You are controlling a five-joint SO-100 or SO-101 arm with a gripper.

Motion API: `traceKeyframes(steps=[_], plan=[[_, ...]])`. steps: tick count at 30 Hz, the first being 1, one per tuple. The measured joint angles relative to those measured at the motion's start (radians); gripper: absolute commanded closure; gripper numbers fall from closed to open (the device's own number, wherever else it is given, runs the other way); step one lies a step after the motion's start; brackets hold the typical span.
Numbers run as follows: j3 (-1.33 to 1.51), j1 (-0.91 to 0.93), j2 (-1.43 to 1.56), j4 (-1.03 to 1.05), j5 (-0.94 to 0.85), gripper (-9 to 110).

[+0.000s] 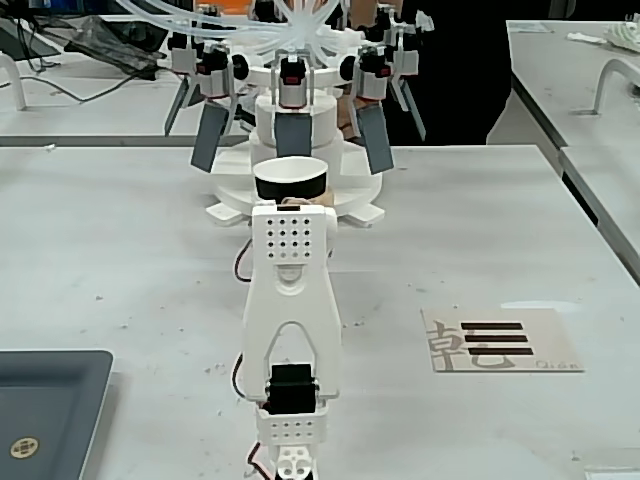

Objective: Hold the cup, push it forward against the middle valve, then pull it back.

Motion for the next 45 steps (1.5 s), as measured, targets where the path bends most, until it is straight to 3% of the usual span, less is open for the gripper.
traceKeyframes(steps=[30, 36, 45], plan=[[-0.034, 0.0, -0.058, -0.008, 0.0, 98], [-0.19, -0.005, -0.201, -0.006, 0.0, 98], [-0.65, -0.006, -0.535, 0.11, 0.006, 98]])
